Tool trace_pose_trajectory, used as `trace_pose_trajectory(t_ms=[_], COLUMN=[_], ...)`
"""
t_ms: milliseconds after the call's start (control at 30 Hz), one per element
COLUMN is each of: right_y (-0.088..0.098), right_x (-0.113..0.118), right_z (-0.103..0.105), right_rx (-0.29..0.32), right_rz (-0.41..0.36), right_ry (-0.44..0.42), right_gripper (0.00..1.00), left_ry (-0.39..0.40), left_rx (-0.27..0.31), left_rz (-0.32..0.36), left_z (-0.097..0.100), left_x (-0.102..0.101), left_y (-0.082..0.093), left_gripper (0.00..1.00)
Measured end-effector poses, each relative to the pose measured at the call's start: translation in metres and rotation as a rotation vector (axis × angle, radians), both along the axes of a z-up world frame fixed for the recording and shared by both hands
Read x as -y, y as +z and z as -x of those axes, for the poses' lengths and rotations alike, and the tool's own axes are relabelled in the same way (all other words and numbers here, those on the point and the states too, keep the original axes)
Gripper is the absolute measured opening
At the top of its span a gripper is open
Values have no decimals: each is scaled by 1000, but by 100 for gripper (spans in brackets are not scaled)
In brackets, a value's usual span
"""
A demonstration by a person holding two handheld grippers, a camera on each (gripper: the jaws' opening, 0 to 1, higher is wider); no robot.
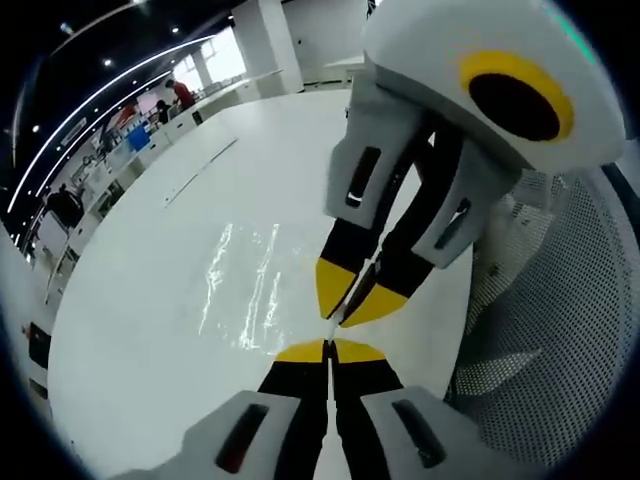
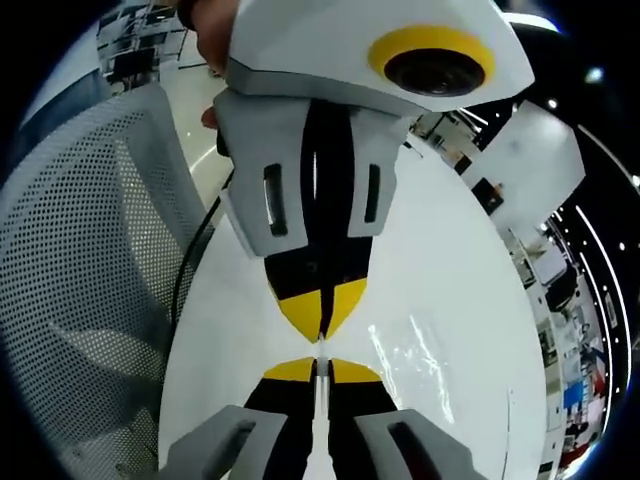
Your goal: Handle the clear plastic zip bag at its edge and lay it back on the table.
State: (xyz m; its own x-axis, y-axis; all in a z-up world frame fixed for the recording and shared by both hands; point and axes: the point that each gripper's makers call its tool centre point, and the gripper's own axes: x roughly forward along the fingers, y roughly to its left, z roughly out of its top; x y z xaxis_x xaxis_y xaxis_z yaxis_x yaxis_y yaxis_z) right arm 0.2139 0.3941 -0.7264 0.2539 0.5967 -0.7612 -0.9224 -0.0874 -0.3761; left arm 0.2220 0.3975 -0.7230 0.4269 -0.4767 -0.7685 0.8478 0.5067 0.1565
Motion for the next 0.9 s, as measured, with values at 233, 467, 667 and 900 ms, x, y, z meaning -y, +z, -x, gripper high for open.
trace_pose_trajectory(t_ms=[233, 467, 667, 900], right_y=[0, 1, 1, 0], right_x=[0, 2, 5, 10], right_z=[0, 1, 1, 0], right_rx=[11, 12, 15, 18], right_rz=[6, 8, 14, 24], right_ry=[-8, -15, -17, -26], right_gripper=[0, 0, 0, 0], left_ry=[19, 30, 36, 47], left_rx=[-10, -13, -16, -20], left_rz=[4, 3, 2, -6], left_z=[1, 3, 5, 7], left_x=[-1, -4, -6, -9], left_y=[1, 0, 2, 3], left_gripper=[0, 0, 0, 0])
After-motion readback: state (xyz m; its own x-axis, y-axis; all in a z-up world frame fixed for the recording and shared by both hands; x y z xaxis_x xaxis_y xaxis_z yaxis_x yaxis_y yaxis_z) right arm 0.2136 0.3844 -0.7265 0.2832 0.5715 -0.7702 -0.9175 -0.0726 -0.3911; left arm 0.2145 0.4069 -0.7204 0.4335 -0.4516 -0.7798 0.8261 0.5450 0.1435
